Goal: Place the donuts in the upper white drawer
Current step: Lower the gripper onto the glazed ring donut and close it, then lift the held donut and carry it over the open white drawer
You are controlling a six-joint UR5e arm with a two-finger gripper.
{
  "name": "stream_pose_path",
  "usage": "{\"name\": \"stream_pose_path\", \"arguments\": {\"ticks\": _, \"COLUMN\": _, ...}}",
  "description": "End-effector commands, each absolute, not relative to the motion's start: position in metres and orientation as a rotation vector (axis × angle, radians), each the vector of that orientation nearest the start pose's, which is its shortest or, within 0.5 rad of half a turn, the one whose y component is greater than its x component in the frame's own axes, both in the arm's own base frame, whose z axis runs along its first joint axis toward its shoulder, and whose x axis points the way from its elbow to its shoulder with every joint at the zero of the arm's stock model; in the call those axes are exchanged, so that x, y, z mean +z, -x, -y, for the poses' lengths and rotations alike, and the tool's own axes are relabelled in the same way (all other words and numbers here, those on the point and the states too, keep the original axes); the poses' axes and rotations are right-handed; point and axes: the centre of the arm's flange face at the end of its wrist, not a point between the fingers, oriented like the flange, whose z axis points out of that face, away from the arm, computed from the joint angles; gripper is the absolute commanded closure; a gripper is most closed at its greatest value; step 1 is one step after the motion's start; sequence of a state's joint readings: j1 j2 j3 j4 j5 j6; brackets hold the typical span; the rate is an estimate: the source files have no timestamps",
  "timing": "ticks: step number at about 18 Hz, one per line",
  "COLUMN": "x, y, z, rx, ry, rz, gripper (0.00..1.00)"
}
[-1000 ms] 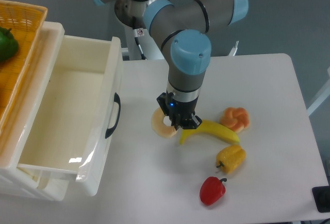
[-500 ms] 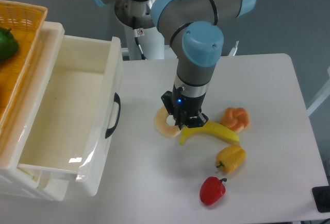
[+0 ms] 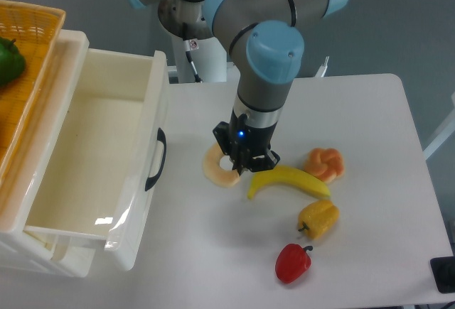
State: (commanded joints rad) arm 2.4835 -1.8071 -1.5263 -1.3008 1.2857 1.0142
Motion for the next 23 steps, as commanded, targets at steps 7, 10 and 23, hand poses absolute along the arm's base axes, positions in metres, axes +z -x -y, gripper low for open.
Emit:
{"name": "stream_pose_path", "arguments": {"ticks": 7, "x": 0.438, "y": 0.348, "z": -0.498, "rx": -0.226, "ry": 2.759, "rz": 0.013, "gripper": 0.95}}
{"name": "stream_pose_path", "arguments": {"ticks": 10, "x": 0.444, "y": 0.348, "z": -0.501, "rx": -0.301, "ry": 2.703, "rz": 0.169, "gripper": 0.95}}
{"name": "stream_pose_path", "arguments": {"ticks": 23, "x": 0.475, "y": 0.355, "z": -0.488, "rx": -0.486, "ry": 2.498, "rz": 0.456, "gripper": 0.95}}
